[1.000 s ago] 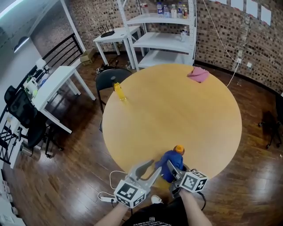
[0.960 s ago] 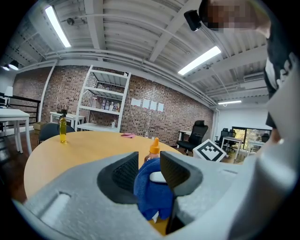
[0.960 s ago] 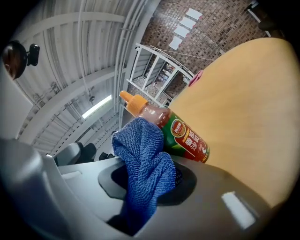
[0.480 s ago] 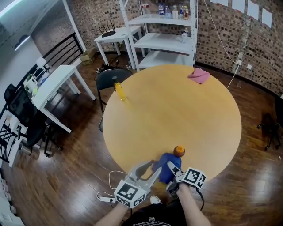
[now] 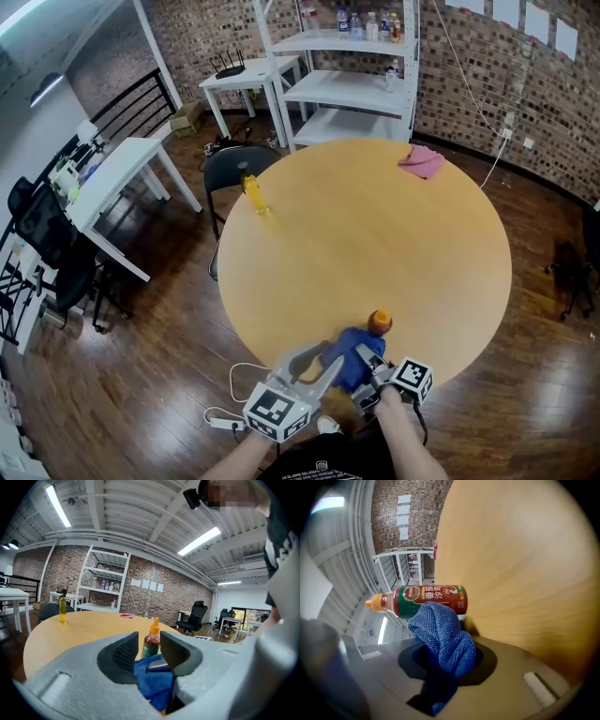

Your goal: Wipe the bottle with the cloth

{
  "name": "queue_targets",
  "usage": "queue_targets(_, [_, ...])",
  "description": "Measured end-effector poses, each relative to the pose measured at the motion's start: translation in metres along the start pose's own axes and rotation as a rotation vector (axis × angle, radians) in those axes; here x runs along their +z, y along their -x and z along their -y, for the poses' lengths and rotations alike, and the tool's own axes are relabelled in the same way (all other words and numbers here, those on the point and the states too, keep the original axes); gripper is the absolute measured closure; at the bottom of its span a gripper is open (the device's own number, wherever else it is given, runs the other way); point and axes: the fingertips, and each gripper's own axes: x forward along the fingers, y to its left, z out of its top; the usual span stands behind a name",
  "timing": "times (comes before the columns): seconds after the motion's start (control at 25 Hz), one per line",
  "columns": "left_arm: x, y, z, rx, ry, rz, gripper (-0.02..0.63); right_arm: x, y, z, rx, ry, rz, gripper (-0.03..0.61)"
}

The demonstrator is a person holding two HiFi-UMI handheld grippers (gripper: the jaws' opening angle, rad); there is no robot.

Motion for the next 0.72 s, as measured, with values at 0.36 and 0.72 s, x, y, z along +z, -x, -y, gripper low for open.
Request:
queue_targets(0.36, [0.003, 0.000, -0.003, -0.007, 0.020, 0.031, 0.466, -0.015, 0.016, -0.056, 0.064, 0.421, -0.027, 0.482])
queue_targets(0.72, [0.016, 0.007, 0.010, -0.026, 0.063, 0.079, 0.466, -0.043, 0.049, -0.126, 0.148, 0.963, -0.006, 0.482])
